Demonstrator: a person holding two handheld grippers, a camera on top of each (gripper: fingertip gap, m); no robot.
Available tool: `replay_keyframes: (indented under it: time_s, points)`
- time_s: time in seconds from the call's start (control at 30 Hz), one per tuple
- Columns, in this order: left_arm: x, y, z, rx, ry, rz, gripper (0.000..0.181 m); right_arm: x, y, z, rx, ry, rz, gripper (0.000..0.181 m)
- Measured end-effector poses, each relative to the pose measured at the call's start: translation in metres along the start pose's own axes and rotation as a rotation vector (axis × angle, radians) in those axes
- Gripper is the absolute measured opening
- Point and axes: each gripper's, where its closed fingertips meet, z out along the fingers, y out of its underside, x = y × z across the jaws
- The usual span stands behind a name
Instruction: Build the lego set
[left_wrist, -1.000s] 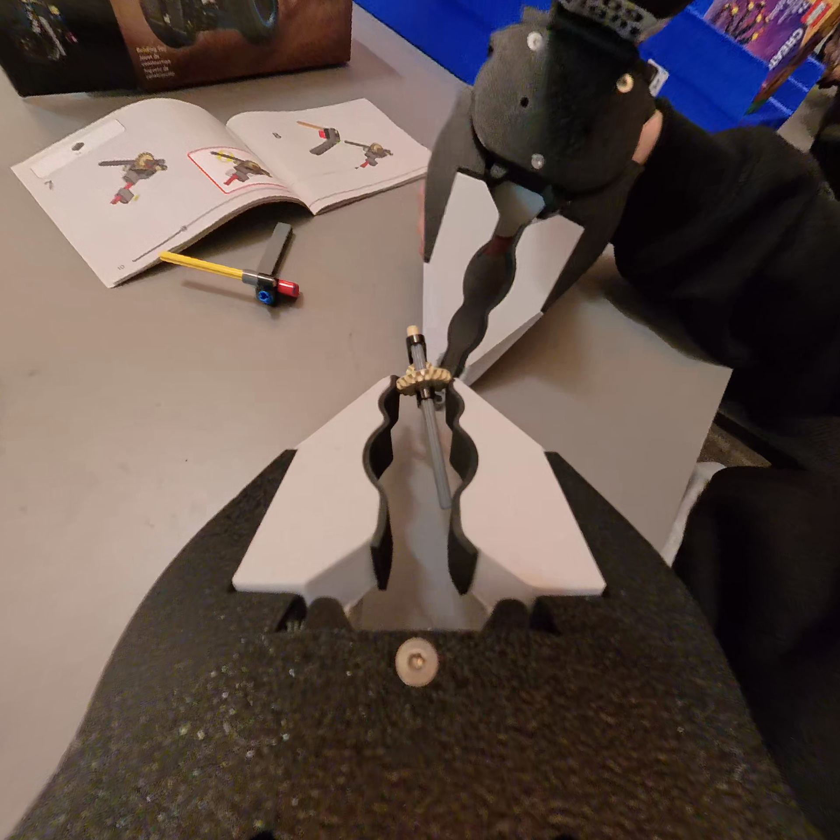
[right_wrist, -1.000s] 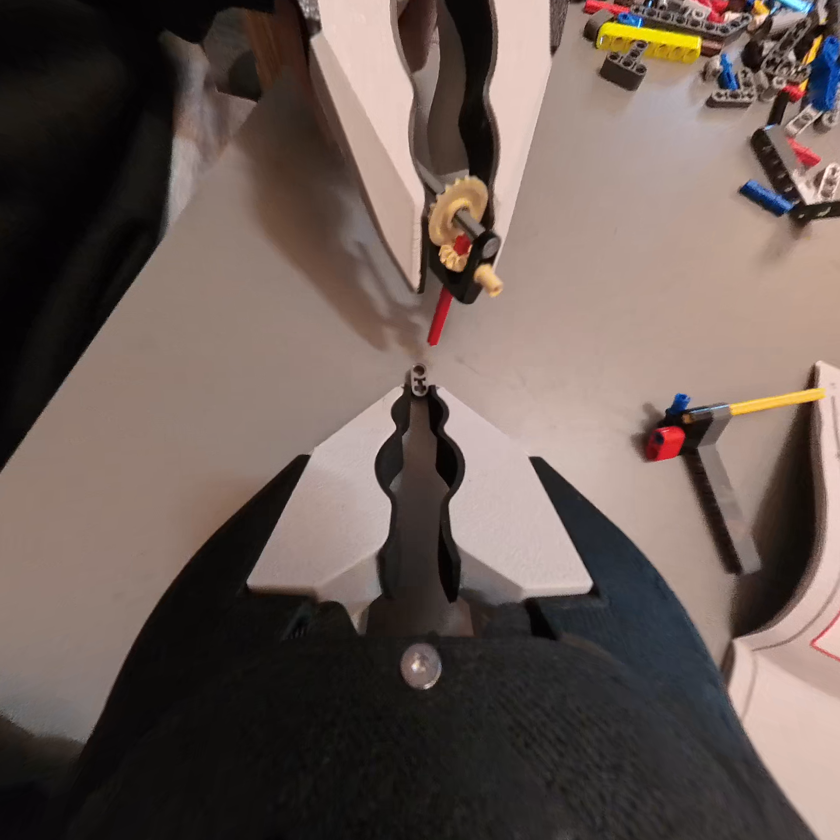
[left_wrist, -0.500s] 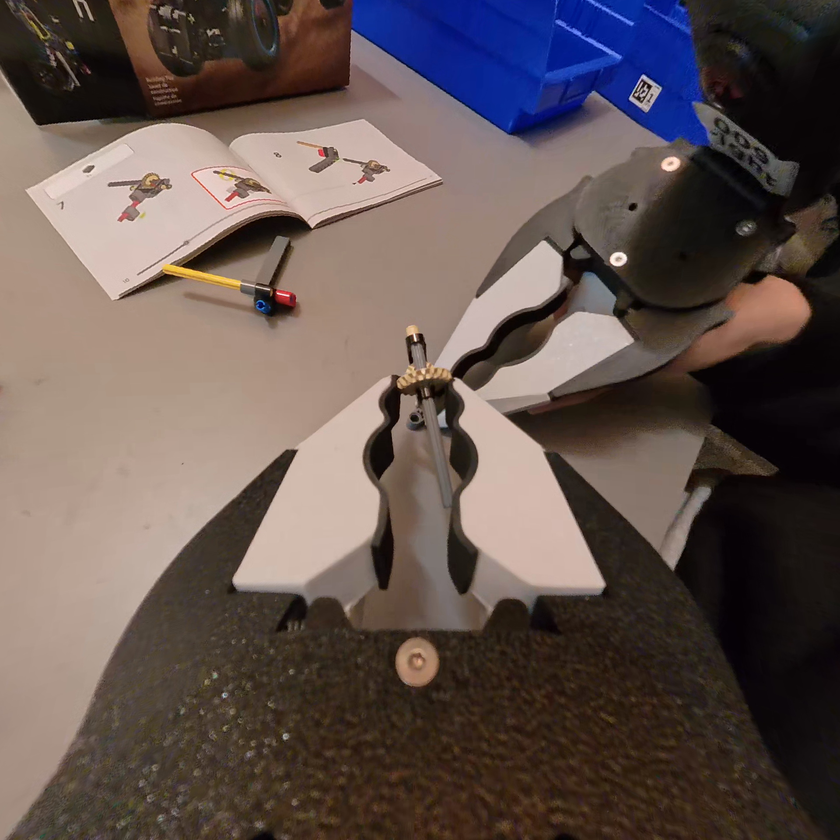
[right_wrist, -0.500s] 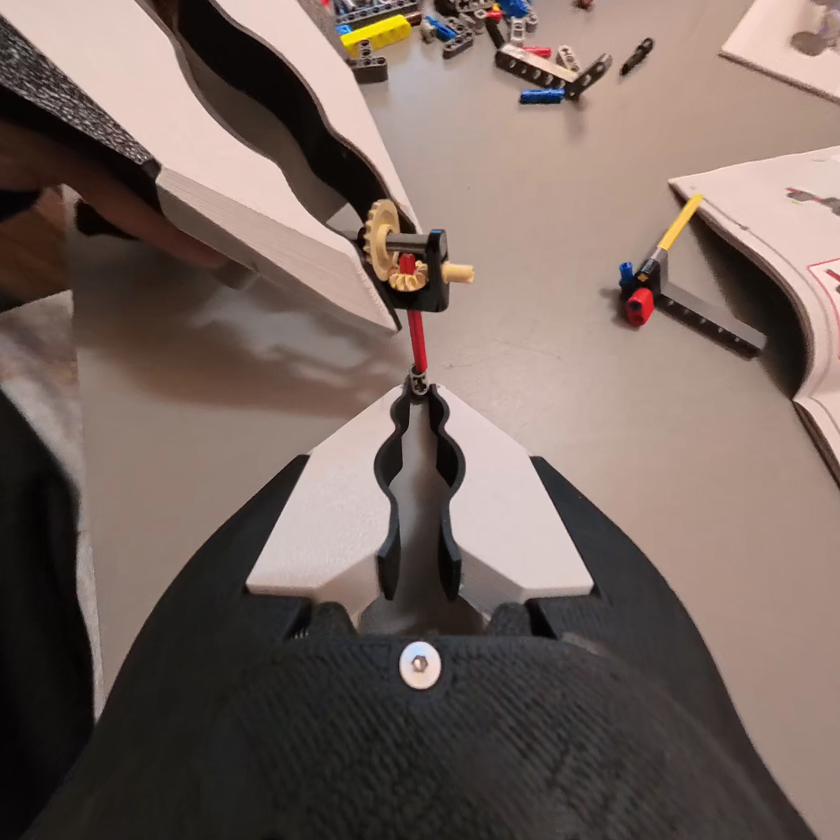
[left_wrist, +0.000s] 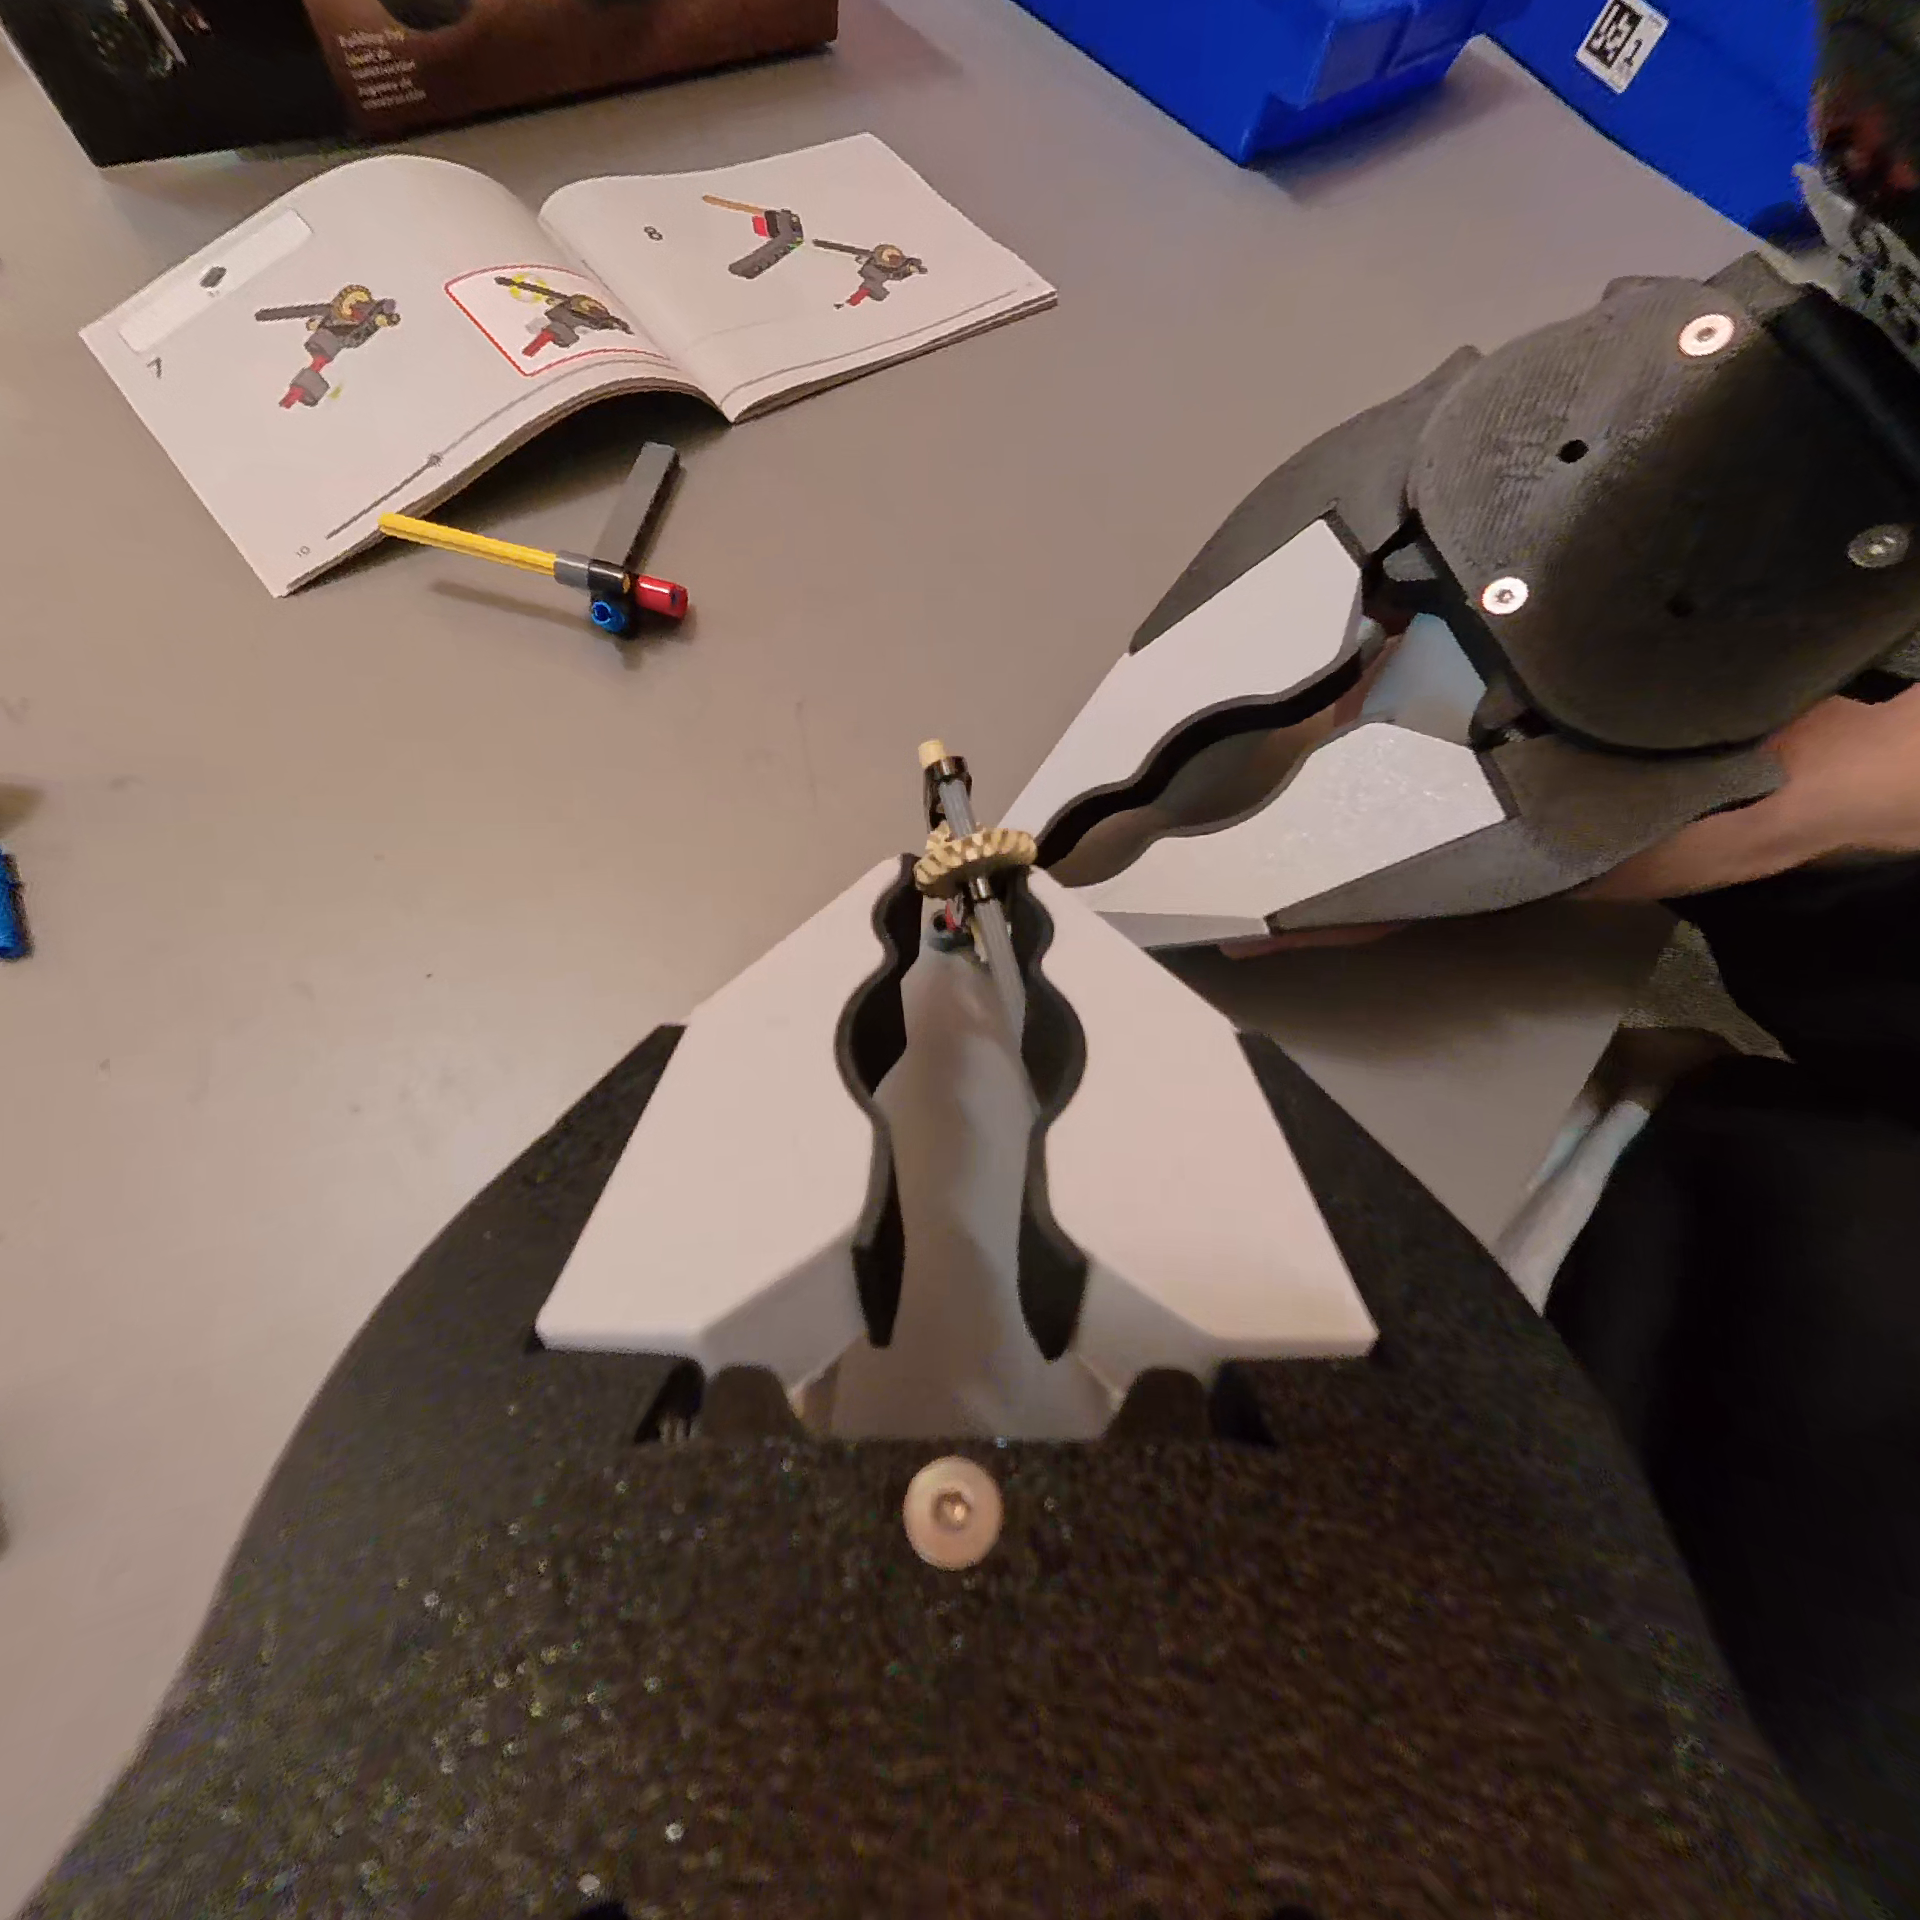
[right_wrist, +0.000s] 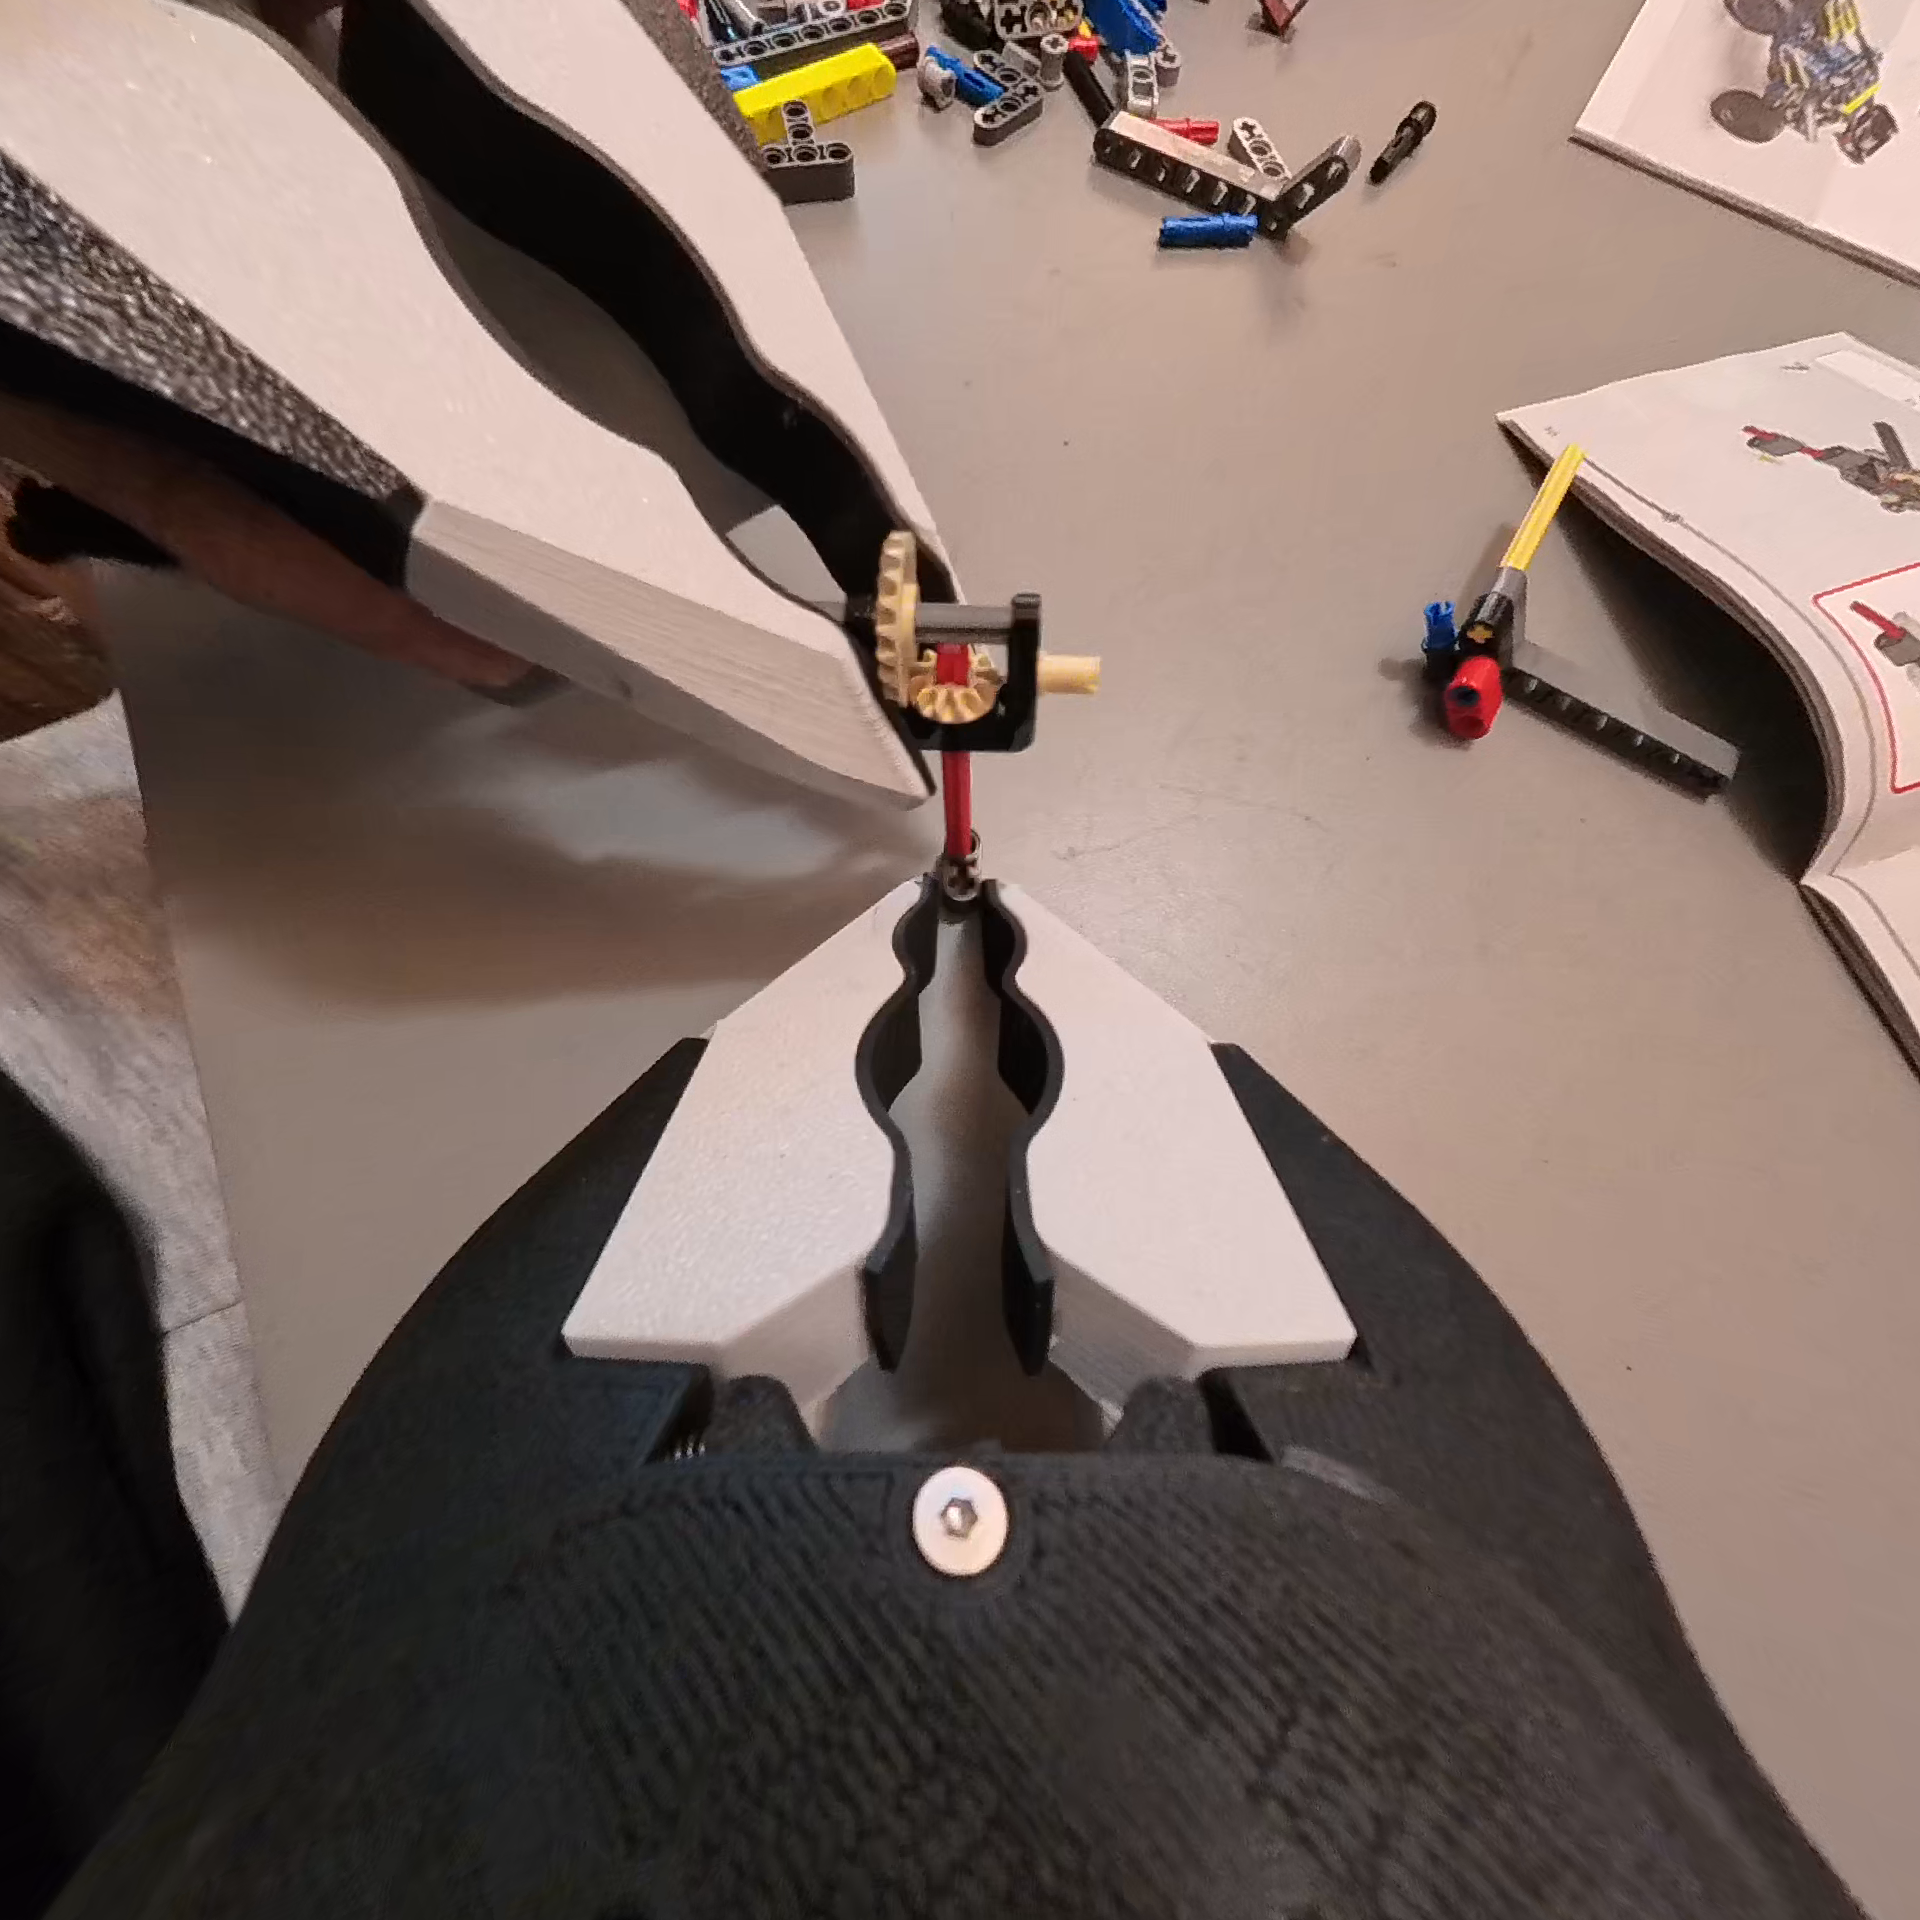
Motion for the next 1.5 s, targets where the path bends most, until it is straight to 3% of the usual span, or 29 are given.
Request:
replay_keyframes:
  time_s: [0.03,0.87,1.1,1.27,1.5]
  points:
    - [0.0,0.0,0.0,0.0,-0.001,0.001,0.014,0.0,0.0,0.0,0.0,0.005,0.002,0.005]
    - [0.004,0.003,-0.003,-0.076,-0.028,0.082,0.014,-0.002,0.001,-0.001,0.0,-0.003,0.015,0.006]
    - [0.002,0.003,-0.007,-0.071,-0.013,0.05,0.014,-0.004,-0.001,0.0,0.01,-0.143,-0.098,0.033]
    - [0.004,0.007,-0.004,-0.091,0.01,0.057,0.014,-0.009,-0.003,0.003,0.011,-0.276,-0.182,0.028]
    - [0.007,0.009,-0.004,-0.154,0.048,0.171,0.013,-0.013,-0.007,0.007,0.006,-0.326,-0.192,0.006]
